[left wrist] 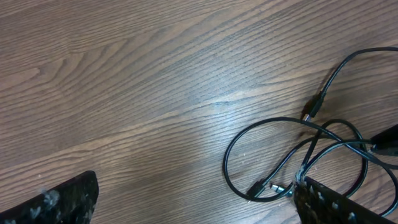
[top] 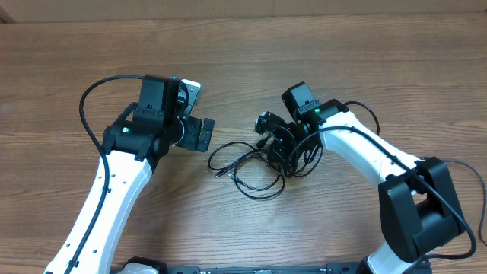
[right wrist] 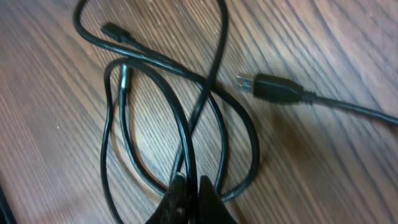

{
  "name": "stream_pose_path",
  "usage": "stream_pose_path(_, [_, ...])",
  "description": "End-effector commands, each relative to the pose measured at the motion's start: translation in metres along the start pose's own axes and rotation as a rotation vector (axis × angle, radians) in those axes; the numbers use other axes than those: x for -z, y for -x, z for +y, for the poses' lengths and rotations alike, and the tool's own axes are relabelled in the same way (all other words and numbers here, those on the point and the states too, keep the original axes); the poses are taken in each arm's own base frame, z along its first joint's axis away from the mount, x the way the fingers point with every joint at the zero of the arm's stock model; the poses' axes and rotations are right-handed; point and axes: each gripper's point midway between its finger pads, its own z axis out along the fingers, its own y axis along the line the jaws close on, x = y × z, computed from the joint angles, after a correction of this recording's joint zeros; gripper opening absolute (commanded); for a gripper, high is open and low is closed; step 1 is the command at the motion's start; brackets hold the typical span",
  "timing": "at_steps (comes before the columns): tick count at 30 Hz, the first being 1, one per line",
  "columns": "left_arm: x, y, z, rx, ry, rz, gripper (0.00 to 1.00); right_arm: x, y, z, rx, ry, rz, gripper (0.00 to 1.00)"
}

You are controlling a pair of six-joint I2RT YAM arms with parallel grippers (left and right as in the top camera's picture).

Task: Untangle cables

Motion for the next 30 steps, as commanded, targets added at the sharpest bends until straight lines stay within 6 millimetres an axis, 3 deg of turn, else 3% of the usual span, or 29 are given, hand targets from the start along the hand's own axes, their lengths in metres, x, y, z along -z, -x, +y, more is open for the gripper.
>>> stream_pose_path(1, [0.001, 0.003, 0.002, -0.009, 0.006, -0.006, 1.0, 0.027, 0.032, -0.01, -0.03, -0.081, -0.057, 0.04])
stream_pose_path(4, [0.001, 0.003, 0.002, -0.009, 0.005, -0.006, 1.0, 0.058, 0.057, -0.013, -0.059, -0.14, -0.102, 0.04])
stream_pose_path(6, [0.001, 0.003, 0.002, -0.009, 0.006, -0.006, 1.0, 0.096, 0.079, -0.02, -0.095, -0.236, -0.15, 0.04])
stream_pose_path(7, [0.001, 0.003, 0.002, -0.009, 0.006, -0.006, 1.0, 0.129, 0.095, -0.026, -0.139, -0.33, -0.199, 0.04])
stream_pose_path(10, [0.001, 0.003, 0.002, -0.009, 0.006, -0.006, 1.0, 0.186, 0.121, -0.028, -0.186, -0.443, -0.319, 0.04])
stream_pose_path(15, [0.001, 0.003, 0.002, -0.009, 0.006, -0.006, 1.0, 0.306, 0.169, 0.009, -0.169, -0.513, -0.65, 0.04])
stream_pose_path(16, [0.001, 0.003, 0.002, -0.009, 0.006, -0.006, 0.99, 0.344, 0.178, 0.024, -0.154, -0.527, -0.758, 0.04])
stream_pose_path(20, [0.001, 0.003, 0.002, -0.009, 0.006, -0.006, 1.0, 0.407, 0.186, 0.048, -0.145, -0.561, -0.938, 0.04])
stream_pose_path(24, [0.001, 0.003, 0.002, -0.009, 0.006, -0.006, 1.0, 0.461, 0.184, 0.059, -0.185, -0.629, -1.097, 0.04])
stream_pose_path(30, [0.001, 0.003, 0.002, -0.009, 0.006, -0.006, 1.0, 0.499, 0.189, 0.075, -0.187, -0.616, -1.251, 0.04])
